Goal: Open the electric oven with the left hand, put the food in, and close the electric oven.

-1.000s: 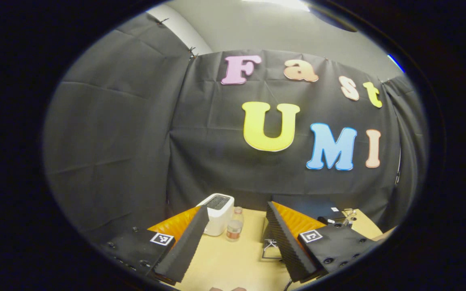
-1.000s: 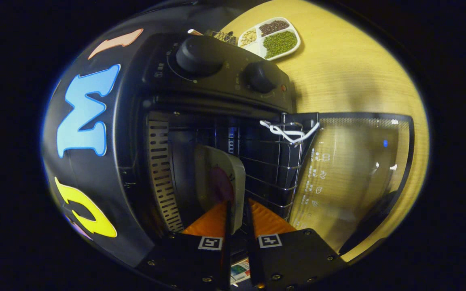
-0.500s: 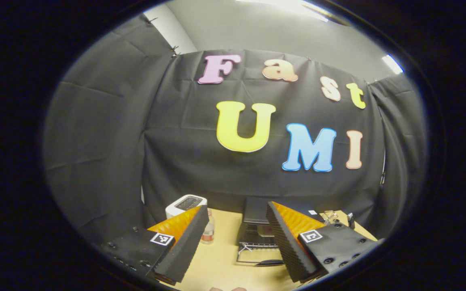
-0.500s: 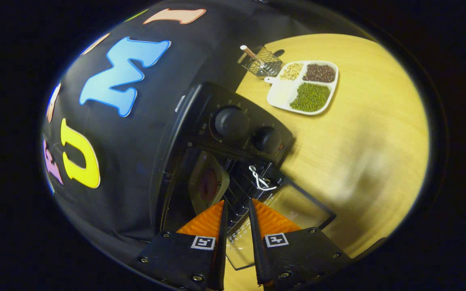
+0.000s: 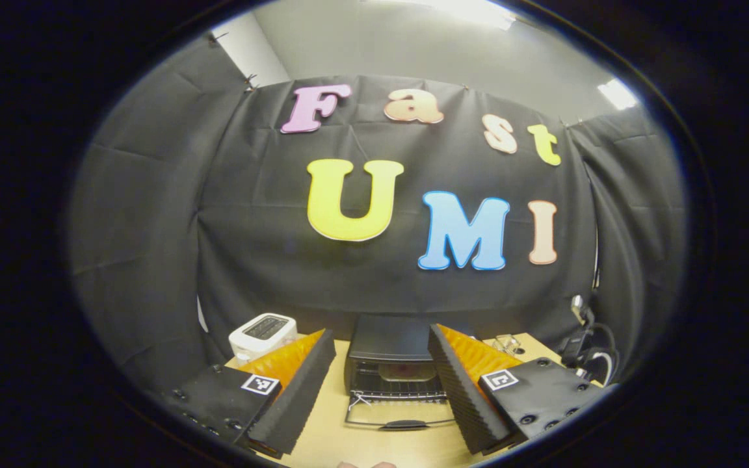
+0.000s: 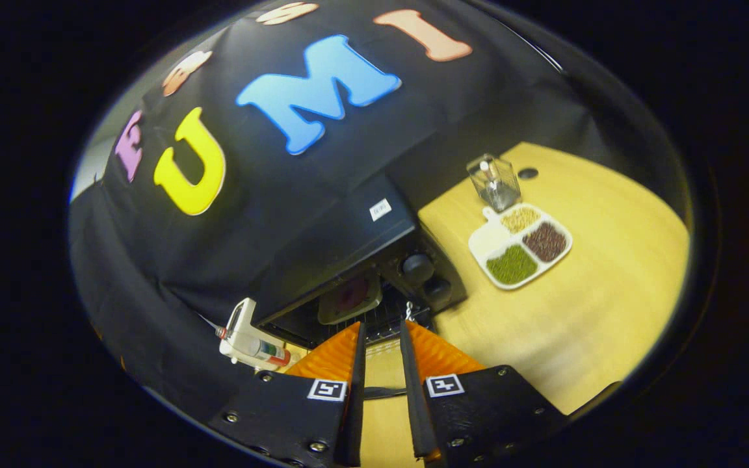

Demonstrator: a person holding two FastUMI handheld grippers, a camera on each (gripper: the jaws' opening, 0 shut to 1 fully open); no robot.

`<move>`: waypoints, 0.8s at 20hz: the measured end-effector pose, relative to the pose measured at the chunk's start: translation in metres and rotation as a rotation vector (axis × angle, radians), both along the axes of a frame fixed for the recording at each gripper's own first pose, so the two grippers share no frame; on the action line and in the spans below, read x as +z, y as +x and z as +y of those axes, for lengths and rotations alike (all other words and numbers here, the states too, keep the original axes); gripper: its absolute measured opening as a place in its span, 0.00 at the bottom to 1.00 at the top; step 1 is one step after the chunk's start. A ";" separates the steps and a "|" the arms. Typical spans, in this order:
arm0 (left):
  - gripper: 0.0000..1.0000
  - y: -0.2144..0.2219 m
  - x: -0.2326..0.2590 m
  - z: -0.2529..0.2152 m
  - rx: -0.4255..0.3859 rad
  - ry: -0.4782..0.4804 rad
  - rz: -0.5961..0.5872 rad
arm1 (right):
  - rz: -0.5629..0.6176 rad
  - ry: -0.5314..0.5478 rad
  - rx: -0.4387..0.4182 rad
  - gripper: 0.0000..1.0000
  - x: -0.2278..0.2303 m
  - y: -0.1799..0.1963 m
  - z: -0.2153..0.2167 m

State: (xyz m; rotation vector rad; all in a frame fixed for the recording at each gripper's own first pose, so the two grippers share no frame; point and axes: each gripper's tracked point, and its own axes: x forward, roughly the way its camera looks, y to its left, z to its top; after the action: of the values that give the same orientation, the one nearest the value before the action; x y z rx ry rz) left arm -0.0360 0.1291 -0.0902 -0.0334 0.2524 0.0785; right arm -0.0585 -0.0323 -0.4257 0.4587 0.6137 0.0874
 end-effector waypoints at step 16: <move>1.00 0.021 -0.034 -0.116 -0.131 0.004 0.052 | -0.581 -0.347 0.038 0.41 0.237 -0.052 -0.097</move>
State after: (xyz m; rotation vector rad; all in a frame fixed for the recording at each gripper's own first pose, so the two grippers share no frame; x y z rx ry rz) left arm -0.0149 0.0127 -0.1243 -0.0104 0.3056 -0.0502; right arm -0.1102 -0.1294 -0.1890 0.0713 0.0595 0.1407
